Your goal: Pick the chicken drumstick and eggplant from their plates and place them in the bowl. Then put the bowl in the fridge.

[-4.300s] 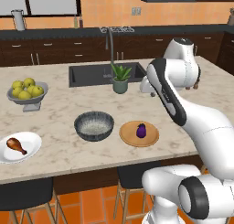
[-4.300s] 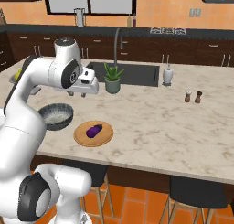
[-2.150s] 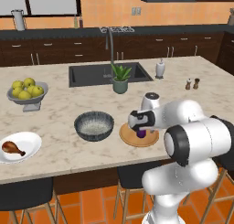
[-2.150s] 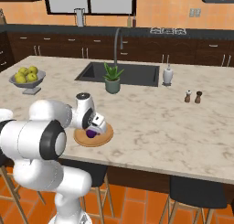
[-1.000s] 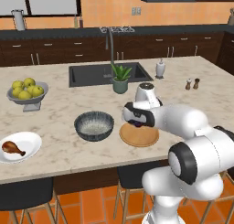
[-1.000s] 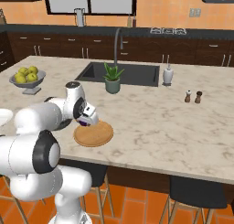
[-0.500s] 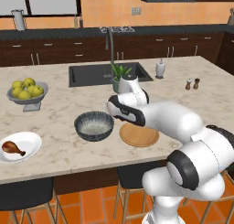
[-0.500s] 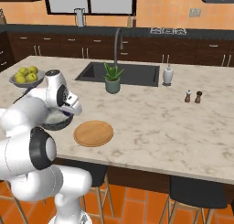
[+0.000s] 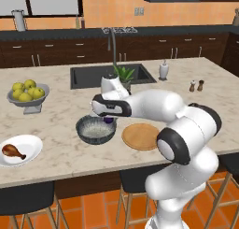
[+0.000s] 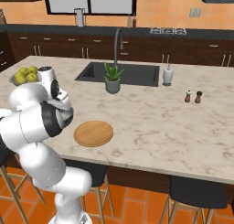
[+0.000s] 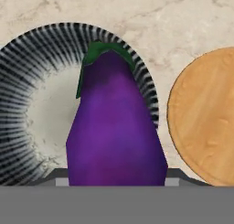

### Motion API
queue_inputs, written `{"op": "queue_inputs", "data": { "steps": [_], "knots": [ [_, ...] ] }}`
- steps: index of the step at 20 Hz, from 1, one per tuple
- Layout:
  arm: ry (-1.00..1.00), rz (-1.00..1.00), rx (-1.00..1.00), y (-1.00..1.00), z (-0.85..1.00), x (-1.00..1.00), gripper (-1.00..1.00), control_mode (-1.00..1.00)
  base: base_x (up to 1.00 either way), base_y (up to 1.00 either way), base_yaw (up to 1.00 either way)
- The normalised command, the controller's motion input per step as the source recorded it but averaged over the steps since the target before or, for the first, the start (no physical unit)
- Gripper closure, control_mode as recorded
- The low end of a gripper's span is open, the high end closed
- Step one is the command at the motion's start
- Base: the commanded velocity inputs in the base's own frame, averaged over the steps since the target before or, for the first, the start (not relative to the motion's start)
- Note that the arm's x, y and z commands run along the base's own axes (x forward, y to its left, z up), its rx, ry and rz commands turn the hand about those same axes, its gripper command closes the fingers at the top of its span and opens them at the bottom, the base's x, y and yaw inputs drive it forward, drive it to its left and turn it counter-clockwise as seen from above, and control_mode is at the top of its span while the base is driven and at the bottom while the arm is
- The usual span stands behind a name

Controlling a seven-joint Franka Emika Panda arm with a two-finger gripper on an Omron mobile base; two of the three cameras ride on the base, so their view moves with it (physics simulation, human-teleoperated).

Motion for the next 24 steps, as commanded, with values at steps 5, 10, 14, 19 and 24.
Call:
{"op": "queue_inputs", "data": {
  "steps": [5,10,14,19,24],
  "knots": [
    [0.06,0.03,0.00,0.25,-0.13,0.15,1.00,-1.00,0.00,0.00,0.00],
    [0.01,0.01,0.00,0.04,-0.50,0.01,1.00,-1.00,0.00,0.00,0.00],
    [0.02,0.00,0.00,0.04,-0.44,0.04,1.00,-1.00,0.00,0.00,0.00],
    [0.00,0.00,0.00,0.00,-0.32,0.15,1.00,-1.00,0.00,0.00,0.00],
    [0.00,0.00,0.00,0.00,-0.18,0.11,1.00,-1.00,0.00,0.00,0.00]
  ]
}}
